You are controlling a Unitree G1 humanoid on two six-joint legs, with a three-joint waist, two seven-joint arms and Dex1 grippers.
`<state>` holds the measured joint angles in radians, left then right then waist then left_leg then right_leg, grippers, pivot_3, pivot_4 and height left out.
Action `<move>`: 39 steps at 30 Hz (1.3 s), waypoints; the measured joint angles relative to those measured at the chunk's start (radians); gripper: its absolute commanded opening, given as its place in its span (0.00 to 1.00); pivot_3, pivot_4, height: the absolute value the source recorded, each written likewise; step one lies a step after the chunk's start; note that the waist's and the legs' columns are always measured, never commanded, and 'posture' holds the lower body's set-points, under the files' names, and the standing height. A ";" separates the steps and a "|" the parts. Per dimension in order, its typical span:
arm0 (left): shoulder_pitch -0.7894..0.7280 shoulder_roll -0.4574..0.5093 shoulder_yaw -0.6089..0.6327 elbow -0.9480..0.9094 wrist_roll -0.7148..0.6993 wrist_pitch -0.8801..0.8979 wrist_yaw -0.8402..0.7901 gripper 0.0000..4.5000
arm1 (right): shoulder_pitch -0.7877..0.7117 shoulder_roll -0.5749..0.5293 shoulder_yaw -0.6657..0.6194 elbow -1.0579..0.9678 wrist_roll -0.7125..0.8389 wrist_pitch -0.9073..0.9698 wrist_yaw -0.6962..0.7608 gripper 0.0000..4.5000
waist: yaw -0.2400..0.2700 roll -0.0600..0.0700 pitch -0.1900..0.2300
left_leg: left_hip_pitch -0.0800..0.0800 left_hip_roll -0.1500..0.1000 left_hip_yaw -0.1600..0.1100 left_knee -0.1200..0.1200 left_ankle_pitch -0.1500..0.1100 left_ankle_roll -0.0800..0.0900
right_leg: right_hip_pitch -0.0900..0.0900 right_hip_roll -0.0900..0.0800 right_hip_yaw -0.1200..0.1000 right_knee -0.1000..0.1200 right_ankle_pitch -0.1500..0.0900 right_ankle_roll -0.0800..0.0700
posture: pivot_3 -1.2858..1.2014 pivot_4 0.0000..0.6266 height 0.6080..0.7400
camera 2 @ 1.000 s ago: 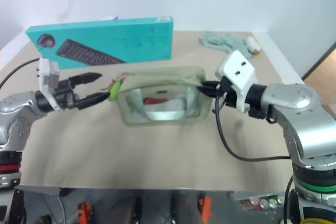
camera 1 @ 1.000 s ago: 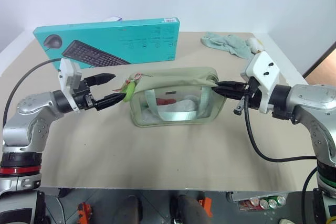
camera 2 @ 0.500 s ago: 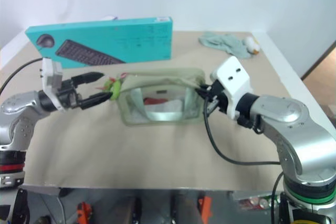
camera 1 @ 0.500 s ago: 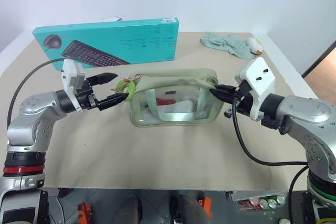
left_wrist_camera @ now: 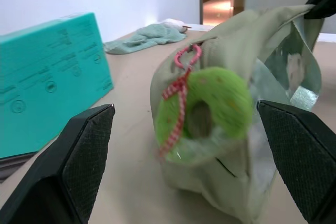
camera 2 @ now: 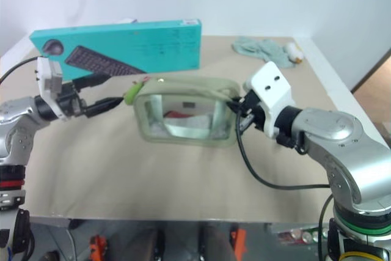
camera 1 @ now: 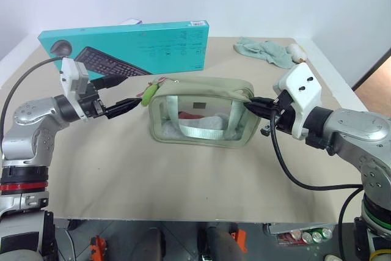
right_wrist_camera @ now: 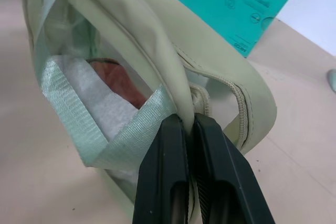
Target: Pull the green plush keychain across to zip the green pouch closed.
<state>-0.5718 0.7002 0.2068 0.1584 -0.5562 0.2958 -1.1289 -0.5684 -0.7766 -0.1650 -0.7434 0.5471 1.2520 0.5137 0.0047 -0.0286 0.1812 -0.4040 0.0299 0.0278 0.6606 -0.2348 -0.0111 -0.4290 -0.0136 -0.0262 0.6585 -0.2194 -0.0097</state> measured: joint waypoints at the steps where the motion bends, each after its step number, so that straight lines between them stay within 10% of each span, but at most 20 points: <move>1: 0.012 0.004 0.001 -0.015 -0.005 0.012 0.001 1.00 | -0.001 0.002 0.000 0.000 0.003 0.005 -0.006 0.01 | 0.000 0.000 0.000 | 0.000 0.000 0.000 0.000 0.000 0.000 | 0.000 0.000 0.000 0.000 0.000 0.000 | 0.52 0.24 1.00; 9: 0.143 -0.009 0.030 -0.160 -0.047 0.100 0.082 1.00 | 0.006 0.051 0.000 0.000 0.008 0.001 -0.061 0.01 | -0.001 0.000 0.000 | -0.001 0.000 0.000 0.000 0.000 0.000 | -0.001 0.000 0.000 0.000 0.000 0.000 | 0.52 0.24 1.00; 16: 0.193 -0.043 0.029 -0.235 -0.053 0.119 0.145 1.00 | 0.092 0.063 0.010 -0.014 -0.012 -0.108 -0.077 0.53 | 0.000 0.000 0.000 | -0.001 0.000 0.000 0.000 0.000 0.000 | -0.001 0.000 0.000 0.000 0.000 0.000 | 0.52 0.24 1.00; 35: 0.190 -0.091 -0.018 -0.252 -0.048 0.126 0.179 1.00 | 0.418 0.238 -0.110 -0.046 0.028 -0.396 -0.094 0.53 | 0.000 -0.001 -0.001 | 0.001 0.000 0.000 0.001 0.000 0.000 | 0.001 0.001 0.000 0.000 0.001 0.001 | 0.52 0.24 1.00; 39: 0.187 -0.091 -0.017 -0.249 -0.041 0.125 0.179 1.00 | 0.417 0.237 -0.107 -0.006 0.029 -0.434 -0.075 0.28 | 0.000 -0.001 -0.001 | 0.001 0.000 0.000 0.001 0.000 0.000 | 0.001 0.001 0.001 0.000 0.001 0.001 | 0.52 0.24 1.00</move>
<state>-0.3852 0.6091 0.1894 -0.0901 -0.5974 0.4212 -0.9496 -0.1515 -0.5397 -0.2723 -0.7491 0.5765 0.8176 0.4383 0.0048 -0.0296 0.1806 -0.4033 0.0301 0.0277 0.6615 -0.2346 -0.0109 -0.4283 -0.0127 -0.0256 0.6588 -0.2187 -0.0090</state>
